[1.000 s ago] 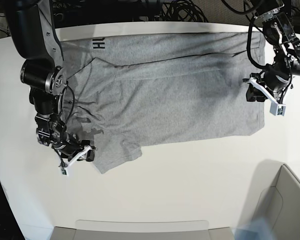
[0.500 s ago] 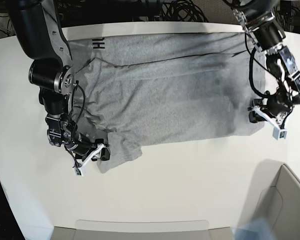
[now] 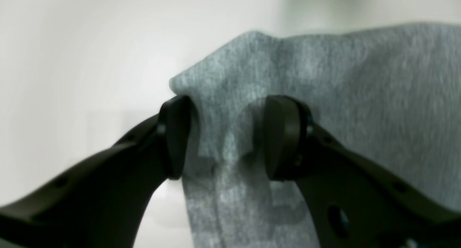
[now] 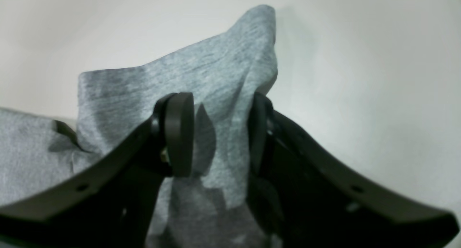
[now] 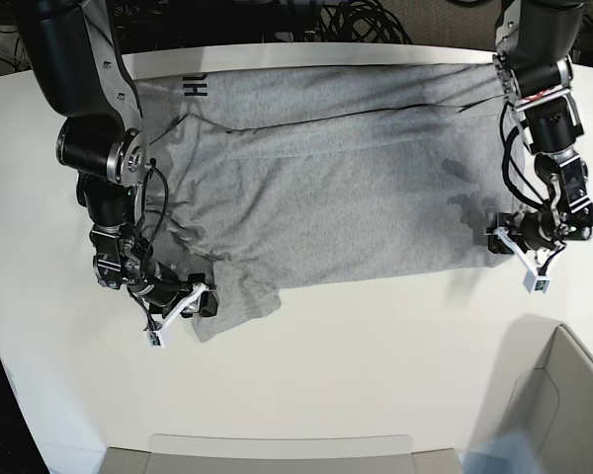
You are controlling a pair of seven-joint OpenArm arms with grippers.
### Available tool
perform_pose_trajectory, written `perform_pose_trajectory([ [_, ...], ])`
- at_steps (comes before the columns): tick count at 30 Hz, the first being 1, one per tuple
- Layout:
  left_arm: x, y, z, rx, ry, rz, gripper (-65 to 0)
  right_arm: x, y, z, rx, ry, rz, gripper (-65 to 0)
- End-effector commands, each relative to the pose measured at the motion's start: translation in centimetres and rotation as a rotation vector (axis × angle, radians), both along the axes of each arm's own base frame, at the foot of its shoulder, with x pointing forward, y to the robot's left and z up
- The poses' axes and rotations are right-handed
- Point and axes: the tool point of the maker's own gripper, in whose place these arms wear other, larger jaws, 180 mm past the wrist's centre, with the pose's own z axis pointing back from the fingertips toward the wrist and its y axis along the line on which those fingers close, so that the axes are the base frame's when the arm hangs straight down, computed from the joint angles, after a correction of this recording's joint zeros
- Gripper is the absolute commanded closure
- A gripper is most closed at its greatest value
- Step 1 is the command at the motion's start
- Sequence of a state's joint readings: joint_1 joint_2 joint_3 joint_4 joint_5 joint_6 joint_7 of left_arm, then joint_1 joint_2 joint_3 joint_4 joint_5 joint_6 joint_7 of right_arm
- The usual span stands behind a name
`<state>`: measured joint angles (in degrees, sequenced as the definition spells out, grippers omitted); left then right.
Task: Fold the T-shirt properly
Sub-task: 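Move both grippers down to the hem corners of the shirt, then grasp the hem corners with both grippers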
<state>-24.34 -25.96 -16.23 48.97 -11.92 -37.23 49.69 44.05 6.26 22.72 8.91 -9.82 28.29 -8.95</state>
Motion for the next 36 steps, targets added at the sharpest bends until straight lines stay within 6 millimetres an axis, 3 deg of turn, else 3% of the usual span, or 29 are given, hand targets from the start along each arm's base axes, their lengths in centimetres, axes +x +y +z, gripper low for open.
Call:
perform_pose_trajectory([
  [1,0.9,0.3,1.0,-0.004,-0.025,-0.03,-33.0,0.4,-0.4,0.5,-0.027,0.009,0.017,-24.4],
  [10,0.8,-0.2,-0.6,-0.055,-0.034,-0.01,-31.2,0.4,-0.3,0.5,-0.029,0.009,0.019,-23.8],
  [12,0.8,-0.2,-0.6,-0.055,-0.034,-0.01,-25.7,0.4,-0.3,0.6,-0.028,0.006,0.02,-20.4],
  [17,0.7,-0.1,-0.6,-0.058,-0.029,-0.004,-1.8,0.8,-0.4,1.0,-0.029,-0.006,0.016,-2.1],
  [18,0.7,-0.1,-0.6,-0.057,-0.03,-0.005,0.0,1.1,-0.5,1.4,-0.033,-0.02,0.014,0.0],
  [24,1.0,0.0,-0.2,-0.058,-0.043,-0.003,0.0,2.6,-1.3,3.7,-0.063,-0.1,0.007,0.0],
  [28,2.5,0.1,2.4,-0.012,-0.122,-0.029,0.0,2.9,-1.5,4.6,-0.079,-0.141,0.003,0.0],
  [33,1.9,0.4,4.1,0.058,-0.145,-0.061,0.0,2.9,-2.1,5.6,-0.13,-0.155,0.017,0.0],
  [36,1.5,1.8,5.4,0.07,-0.173,-0.018,0.0,2.6,-1.8,6.4,-0.162,-0.182,0.026,0.0],
])
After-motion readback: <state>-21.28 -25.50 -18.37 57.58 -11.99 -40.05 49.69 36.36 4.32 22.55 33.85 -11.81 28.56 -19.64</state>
